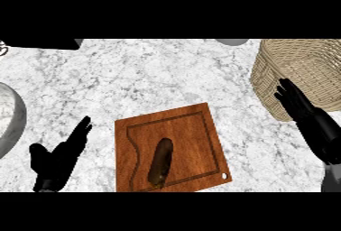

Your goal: Pick the sweet potato from the cutting board and place it in the basket

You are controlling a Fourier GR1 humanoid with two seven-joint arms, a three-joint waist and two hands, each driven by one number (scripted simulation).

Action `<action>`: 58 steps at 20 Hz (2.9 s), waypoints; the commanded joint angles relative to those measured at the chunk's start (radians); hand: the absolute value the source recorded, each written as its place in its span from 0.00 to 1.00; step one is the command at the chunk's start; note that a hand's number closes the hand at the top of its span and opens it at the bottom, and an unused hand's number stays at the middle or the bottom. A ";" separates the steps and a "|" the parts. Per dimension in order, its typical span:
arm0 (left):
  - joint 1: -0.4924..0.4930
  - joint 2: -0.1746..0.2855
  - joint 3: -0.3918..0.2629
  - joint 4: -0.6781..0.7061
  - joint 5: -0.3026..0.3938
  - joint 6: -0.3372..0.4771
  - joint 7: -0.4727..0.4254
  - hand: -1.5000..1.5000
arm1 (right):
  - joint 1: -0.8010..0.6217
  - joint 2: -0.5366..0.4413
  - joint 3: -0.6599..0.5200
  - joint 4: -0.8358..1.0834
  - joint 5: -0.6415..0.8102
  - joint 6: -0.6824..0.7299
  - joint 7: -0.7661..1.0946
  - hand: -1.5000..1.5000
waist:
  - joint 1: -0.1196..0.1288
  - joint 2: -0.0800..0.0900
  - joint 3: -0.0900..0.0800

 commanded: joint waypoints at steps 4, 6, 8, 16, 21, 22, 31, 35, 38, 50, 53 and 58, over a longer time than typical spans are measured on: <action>-0.005 -0.023 0.004 0.096 -0.014 0.036 0.046 0.50 | -0.299 0.196 0.266 -0.042 0.244 -0.223 0.245 1.00 | 0.027 -0.011 0.022; -0.014 -0.019 -0.015 0.109 -0.025 0.039 0.077 0.50 | -0.385 0.276 0.321 0.011 0.299 -0.264 0.272 1.00 | 0.077 0.001 0.018; -0.010 -0.012 -0.054 0.093 -0.036 0.015 0.090 0.50 | -0.386 0.304 0.505 0.048 0.361 -0.156 0.280 1.00 | 0.104 0.001 0.020; -0.030 -0.006 -0.035 0.119 -0.030 0.040 0.135 0.50 | -0.578 0.517 0.739 0.348 0.723 -0.359 0.587 0.00 | 0.061 -0.020 0.018; -0.013 0.009 -0.027 0.105 -0.023 0.044 0.153 0.50 | -0.837 0.498 0.784 0.472 0.914 -0.166 0.876 0.00 | 0.043 -0.046 0.014; -0.028 -0.007 -0.031 0.115 -0.028 0.058 0.155 0.50 | -0.897 0.520 0.783 0.487 0.920 -0.116 0.934 0.00 | 0.032 -0.041 0.015; -0.036 -0.007 -0.032 0.115 -0.036 0.060 0.154 0.50 | -1.276 0.521 0.688 0.551 0.626 0.367 1.194 0.00 | 0.042 -0.027 0.018; -0.043 -0.010 -0.037 0.100 -0.036 0.064 0.168 0.50 | -1.336 0.521 0.666 0.625 0.458 0.473 1.239 0.00 | 0.041 -0.029 0.017; -0.047 -0.019 -0.031 0.113 -0.031 0.073 0.174 0.50 | -1.404 0.521 0.661 0.670 0.358 0.523 1.276 0.00 | 0.027 -0.033 0.017; -0.025 -0.004 0.001 0.121 -0.019 0.063 0.157 0.50 | -1.636 0.520 0.721 0.833 0.021 0.569 1.337 0.00 | 0.014 -0.029 0.020; -0.002 0.004 0.002 0.131 -0.019 0.039 0.127 0.50 | -1.619 0.520 0.793 0.826 -0.015 0.501 1.331 0.00 | 0.012 -0.024 0.021; 0.008 -0.022 -0.028 0.076 -0.042 0.082 0.170 0.50 | -1.594 0.520 0.867 0.801 -0.070 0.422 1.314 0.00 | -0.005 -0.025 0.025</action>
